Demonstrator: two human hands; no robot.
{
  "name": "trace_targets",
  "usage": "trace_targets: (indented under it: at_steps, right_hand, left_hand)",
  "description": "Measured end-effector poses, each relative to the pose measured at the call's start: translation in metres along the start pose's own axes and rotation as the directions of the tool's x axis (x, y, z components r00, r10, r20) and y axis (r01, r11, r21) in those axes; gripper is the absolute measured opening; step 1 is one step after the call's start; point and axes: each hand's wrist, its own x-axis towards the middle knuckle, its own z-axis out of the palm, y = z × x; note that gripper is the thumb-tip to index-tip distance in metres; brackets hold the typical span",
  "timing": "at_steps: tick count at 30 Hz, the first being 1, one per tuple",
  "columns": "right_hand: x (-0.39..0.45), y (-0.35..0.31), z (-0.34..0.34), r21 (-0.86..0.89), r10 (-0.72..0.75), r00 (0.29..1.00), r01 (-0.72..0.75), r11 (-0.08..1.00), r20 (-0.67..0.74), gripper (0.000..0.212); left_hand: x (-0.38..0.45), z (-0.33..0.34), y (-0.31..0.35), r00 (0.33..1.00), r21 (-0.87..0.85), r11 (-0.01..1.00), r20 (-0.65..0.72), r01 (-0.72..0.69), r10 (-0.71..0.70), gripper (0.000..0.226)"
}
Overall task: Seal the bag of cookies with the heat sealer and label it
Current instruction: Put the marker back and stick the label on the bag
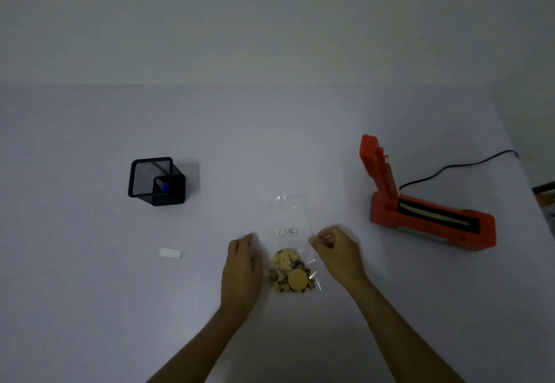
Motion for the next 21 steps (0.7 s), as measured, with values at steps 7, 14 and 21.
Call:
trace_targets:
  at_steps: [7, 14, 21]
  right_hand:
    - [-0.002, 0.009, 0.012, 0.155, 0.127, 0.986, -0.143, 0.977, 0.112, 0.008]
    - [0.059, -0.049, 0.026, 0.206, 0.061, 0.995, -0.075, 0.976, 0.074, 0.013]
    - [0.137, -0.11, 0.046, 0.217, 0.008, 1.0, -0.014, 0.976, 0.029, 0.008]
  left_hand:
    - [0.001, 0.014, 0.012, 0.972, -0.208, 0.952, -0.018, 0.225, -0.234, 0.03]
    - [0.074, -0.005, 0.022, 0.955, -0.339, 0.914, -0.116, 0.221, -0.274, 0.021]
    - [0.165, -0.02, 0.036, 0.935, -0.361, 0.91, -0.204, 0.204, -0.29, 0.024]
